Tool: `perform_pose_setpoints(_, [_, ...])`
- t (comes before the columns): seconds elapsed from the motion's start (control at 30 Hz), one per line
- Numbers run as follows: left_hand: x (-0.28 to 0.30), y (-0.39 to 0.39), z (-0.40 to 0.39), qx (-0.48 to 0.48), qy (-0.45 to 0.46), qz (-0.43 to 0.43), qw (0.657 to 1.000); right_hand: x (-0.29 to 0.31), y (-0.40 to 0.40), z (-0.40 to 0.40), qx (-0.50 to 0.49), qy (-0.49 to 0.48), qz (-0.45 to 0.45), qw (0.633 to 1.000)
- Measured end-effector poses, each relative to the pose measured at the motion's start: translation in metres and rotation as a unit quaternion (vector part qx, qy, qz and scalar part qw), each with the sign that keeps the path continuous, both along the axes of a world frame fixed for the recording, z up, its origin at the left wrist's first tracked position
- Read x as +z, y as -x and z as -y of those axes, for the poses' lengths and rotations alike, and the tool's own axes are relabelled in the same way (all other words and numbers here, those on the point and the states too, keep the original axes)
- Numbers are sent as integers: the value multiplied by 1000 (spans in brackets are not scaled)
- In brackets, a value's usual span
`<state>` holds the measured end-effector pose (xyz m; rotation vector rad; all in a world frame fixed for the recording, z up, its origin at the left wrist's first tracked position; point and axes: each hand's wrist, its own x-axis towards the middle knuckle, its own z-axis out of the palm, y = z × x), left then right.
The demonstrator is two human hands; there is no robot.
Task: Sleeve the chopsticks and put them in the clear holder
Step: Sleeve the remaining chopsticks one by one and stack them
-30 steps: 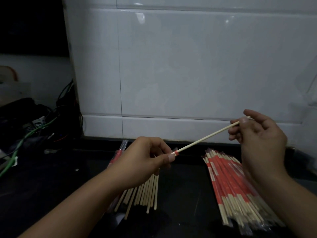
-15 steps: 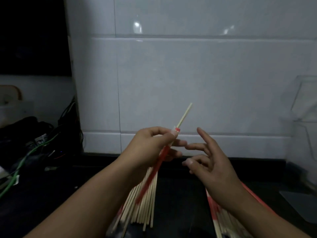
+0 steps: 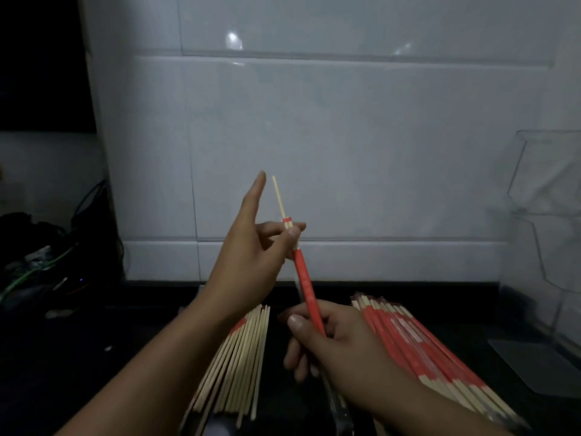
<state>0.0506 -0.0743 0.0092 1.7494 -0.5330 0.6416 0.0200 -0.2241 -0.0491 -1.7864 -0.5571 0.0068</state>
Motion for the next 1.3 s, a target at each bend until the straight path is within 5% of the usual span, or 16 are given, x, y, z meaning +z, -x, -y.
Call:
perform_pose_setpoints(0.37, [19, -2, -30, -3, 51, 7, 999, 11, 10, -6, 78, -56, -97, 991])
perform_pose_setpoints(0.63, [10, 2, -11, -65, 42, -90, 993, 11, 6, -2, 63, -119, -113, 984])
perform_pose_setpoints(1.03, [3, -1, -9, -25, 140, -118, 983, 8, 7, -7, 40, -74, -110, 990])
perform_pose_setpoints(1.3, [9, -8, -17, -41, 300, -198, 932, 10, 6, -8, -4, -97, -99, 990])
